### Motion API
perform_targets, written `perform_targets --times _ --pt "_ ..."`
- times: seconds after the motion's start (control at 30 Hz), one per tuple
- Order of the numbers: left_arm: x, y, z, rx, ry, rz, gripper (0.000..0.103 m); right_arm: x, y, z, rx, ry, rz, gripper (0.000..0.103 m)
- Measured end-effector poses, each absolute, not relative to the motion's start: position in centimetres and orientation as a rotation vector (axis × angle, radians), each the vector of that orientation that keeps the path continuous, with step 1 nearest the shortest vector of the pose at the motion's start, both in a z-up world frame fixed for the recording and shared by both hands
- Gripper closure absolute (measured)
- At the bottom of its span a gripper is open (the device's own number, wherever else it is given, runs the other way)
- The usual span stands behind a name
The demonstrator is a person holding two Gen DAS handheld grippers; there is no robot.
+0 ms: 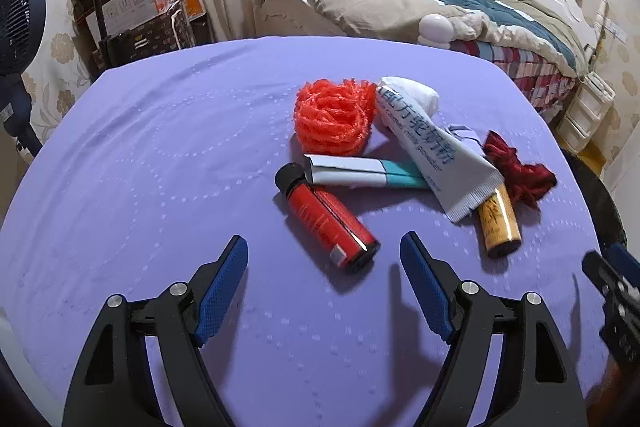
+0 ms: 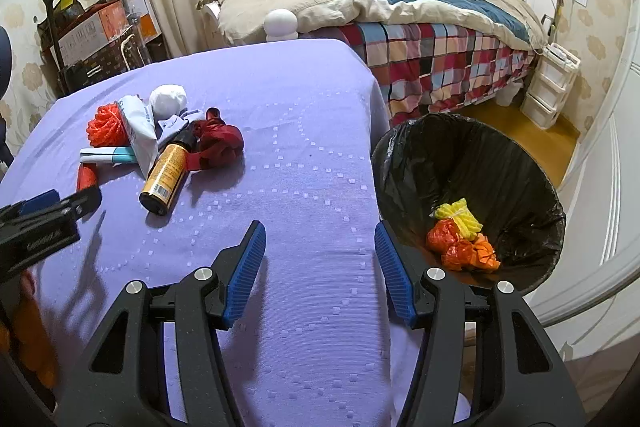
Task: Collect trash
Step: 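Move both tools back over the remaining trash on the table, then grasp the red spray can with the left tool while the right tool grasps the gold spray can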
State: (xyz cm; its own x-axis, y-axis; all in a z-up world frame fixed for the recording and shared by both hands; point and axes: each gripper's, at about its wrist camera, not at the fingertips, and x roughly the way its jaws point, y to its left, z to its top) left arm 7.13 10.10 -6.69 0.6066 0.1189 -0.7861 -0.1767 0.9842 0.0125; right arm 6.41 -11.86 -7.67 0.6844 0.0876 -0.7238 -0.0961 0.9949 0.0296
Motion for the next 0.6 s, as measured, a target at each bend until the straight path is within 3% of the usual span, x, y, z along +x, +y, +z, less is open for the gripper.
perform_targets --times 0.1,0.43,0.6 --pt "7.7 10.8 -6.9 -0.1 0.924 0.179 0.027 6.4 -11.8 -7.7 -0.012 0.81 0.107 0.048" --pt "6.9 12.0 -7.1 -0.082 0.909 0.164 0.068 6.0 -11.0 -7.8 -0.027 0.809 0.129 0.048" --pt "5.8 12.8 -7.1 -0.083 0.9 0.129 0.078 5.9 -9.9 -7.6 -0.043 0.812 0.148 0.048"
